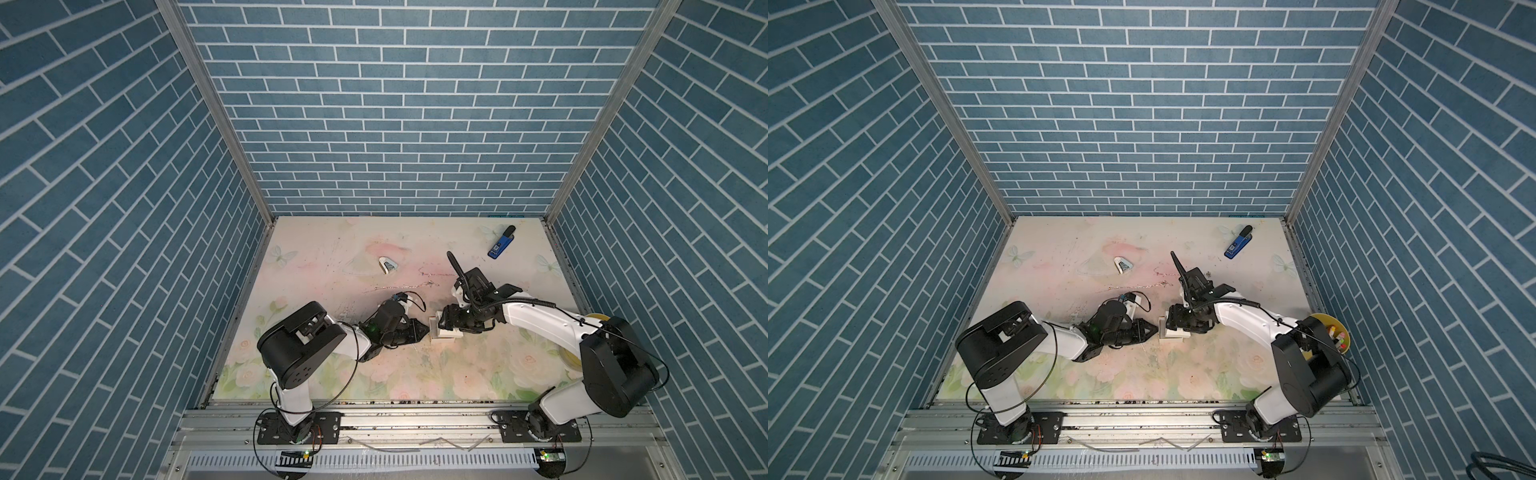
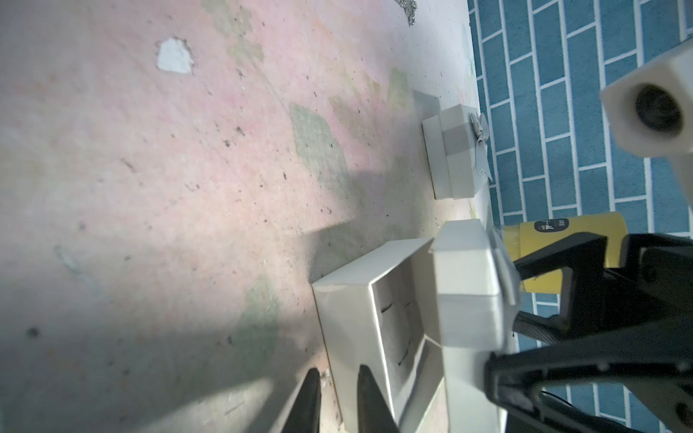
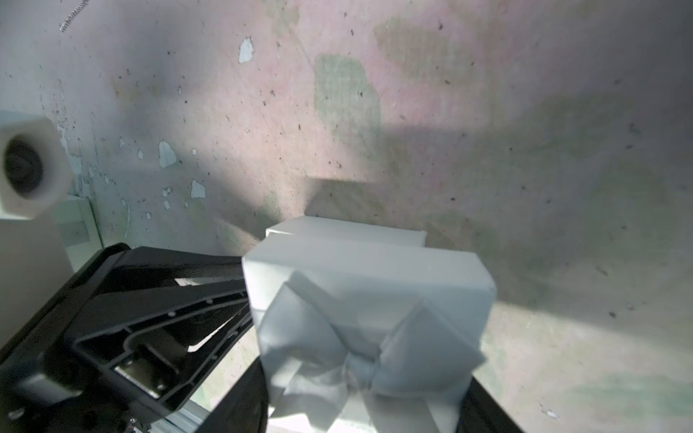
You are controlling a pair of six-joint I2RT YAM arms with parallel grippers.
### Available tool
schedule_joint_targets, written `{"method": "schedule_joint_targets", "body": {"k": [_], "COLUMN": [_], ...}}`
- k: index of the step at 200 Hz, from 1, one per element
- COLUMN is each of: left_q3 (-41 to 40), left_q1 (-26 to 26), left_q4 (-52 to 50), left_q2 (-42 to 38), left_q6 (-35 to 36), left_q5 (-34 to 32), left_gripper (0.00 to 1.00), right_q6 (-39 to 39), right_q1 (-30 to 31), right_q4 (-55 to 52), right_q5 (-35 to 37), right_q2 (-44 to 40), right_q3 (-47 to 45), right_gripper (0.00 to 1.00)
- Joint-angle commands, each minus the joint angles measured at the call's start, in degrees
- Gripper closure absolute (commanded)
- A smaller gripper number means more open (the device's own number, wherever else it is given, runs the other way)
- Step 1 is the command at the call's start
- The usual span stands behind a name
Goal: Take the necklace out of the lift-off lid jewelry box
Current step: Close the lid on the jewelry box.
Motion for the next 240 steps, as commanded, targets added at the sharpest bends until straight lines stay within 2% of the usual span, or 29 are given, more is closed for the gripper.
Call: {"method": "schedule_joint_targets", "body": {"k": [1, 58, 135, 240], "left_q3": [-0.3, -0.2, 0.1, 0.5], "left_q1": [-0.2, -0.3, -1.1, -1.6], "left_q4": [1.1, 1.3, 1.1, 1.5], "left_q2": [-0.1, -0.1, -0.1, 0.4], "left_q6": [-0.2, -0.3, -0.5, -0.7], "left_q5": [-0.1, 0.0, -0.2, -0.3], "left_gripper": [0.80, 0.80, 0.80, 0.80], "right_q6": [-0.4, -0.3, 1.0, 0.4], "right_q1": [-0.1, -0.1, 0.0, 0.0], "right_q4": [-0.3, 0.4, -2.3, 0.4], "right_q5": [-1.4, -2.8, 1.5, -1.8], "right_q2": [1.0, 2.0, -3.5, 0.2], "right_q3": [1.0, 1.1, 0.7, 0.3], "right_gripper": [0.37, 0.37, 0.37, 0.37]}}
